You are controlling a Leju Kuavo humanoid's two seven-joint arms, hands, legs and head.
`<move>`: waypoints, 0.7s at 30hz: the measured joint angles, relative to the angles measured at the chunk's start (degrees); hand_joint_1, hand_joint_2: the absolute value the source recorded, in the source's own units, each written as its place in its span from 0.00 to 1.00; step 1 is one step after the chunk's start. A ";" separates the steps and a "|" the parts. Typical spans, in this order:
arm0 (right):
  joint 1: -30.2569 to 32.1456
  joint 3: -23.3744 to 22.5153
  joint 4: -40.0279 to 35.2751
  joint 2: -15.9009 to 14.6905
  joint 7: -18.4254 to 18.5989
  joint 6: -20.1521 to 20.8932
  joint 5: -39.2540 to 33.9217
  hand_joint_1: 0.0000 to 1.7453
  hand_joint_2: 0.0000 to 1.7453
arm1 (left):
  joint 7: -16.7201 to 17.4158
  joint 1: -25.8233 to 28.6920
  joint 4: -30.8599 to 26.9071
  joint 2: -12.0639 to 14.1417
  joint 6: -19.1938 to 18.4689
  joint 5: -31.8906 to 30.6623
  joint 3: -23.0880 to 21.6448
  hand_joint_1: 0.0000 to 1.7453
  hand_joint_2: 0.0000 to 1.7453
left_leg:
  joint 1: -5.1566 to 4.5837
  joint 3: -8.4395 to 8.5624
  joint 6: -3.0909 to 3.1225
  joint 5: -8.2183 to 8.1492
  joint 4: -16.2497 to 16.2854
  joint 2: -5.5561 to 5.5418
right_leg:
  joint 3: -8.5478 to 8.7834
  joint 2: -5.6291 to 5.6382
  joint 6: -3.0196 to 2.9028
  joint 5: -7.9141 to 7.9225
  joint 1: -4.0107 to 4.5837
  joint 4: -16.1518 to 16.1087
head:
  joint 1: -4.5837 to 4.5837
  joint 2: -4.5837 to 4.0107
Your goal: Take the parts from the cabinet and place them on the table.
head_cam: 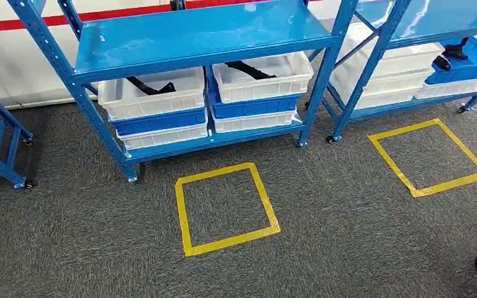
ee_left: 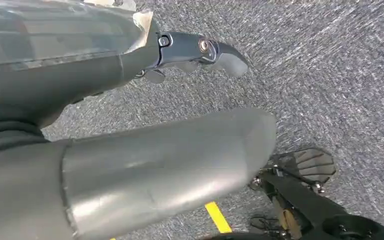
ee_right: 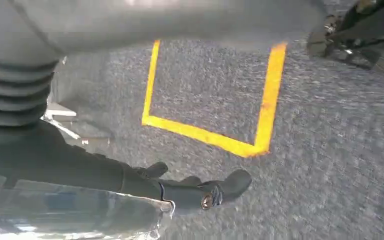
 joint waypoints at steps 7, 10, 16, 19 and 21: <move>0.47 0.00 0.02 -0.26 0.00 0.02 -0.02 0.00 0.00 | 0.20 0.04 -0.02 -0.20 0.00 0.07 0.00 0.00 0.00 | -0.07 1.61 -0.43 -1.31 0.11 -1.41 | -1.89 0.66 2.05 3.21 -0.24 -0.42 | 0.22 0.00; 0.30 0.00 0.04 -0.26 -0.09 0.02 -0.02 0.00 0.00 | 0.24 0.00 -0.02 -0.22 0.13 0.09 0.00 0.00 0.00 | -0.64 1.86 -1.49 -2.47 0.41 -1.52 | 0.16 0.87 -0.03 4.03 0.01 -4.67 | 0.13 0.00; 0.43 0.00 0.04 -0.22 -0.11 0.02 -0.02 0.00 0.00 | 0.24 -0.05 -0.02 -0.20 0.15 0.20 0.00 0.00 0.00 | 0.21 -3.12 -3.37 -7.34 10.94 -0.29 | 2.02 0.61 -2.94 2.76 -0.34 -4.89 | -0.15 0.00; 0.46 0.00 0.04 -0.22 -0.11 0.02 -0.02 0.00 0.00 | 0.26 0.29 -0.02 -0.26 0.15 0.26 0.00 0.00 0.00 | 0.42 -10.31 -3.68 -7.49 19.44 -0.26 | 3.51 0.64 -2.96 1.19 -0.19 -4.88 | -0.20 0.00; 0.69 0.00 0.04 -0.17 -0.11 0.02 0.00 0.00 0.00 | 0.26 0.39 -0.02 -0.24 0.15 0.26 0.00 0.00 0.00 | 0.42 -8.58 -3.39 -1.60 12.88 -0.03 | 4.88 0.65 -2.73 -0.06 -0.22 -4.91 | -0.24 0.00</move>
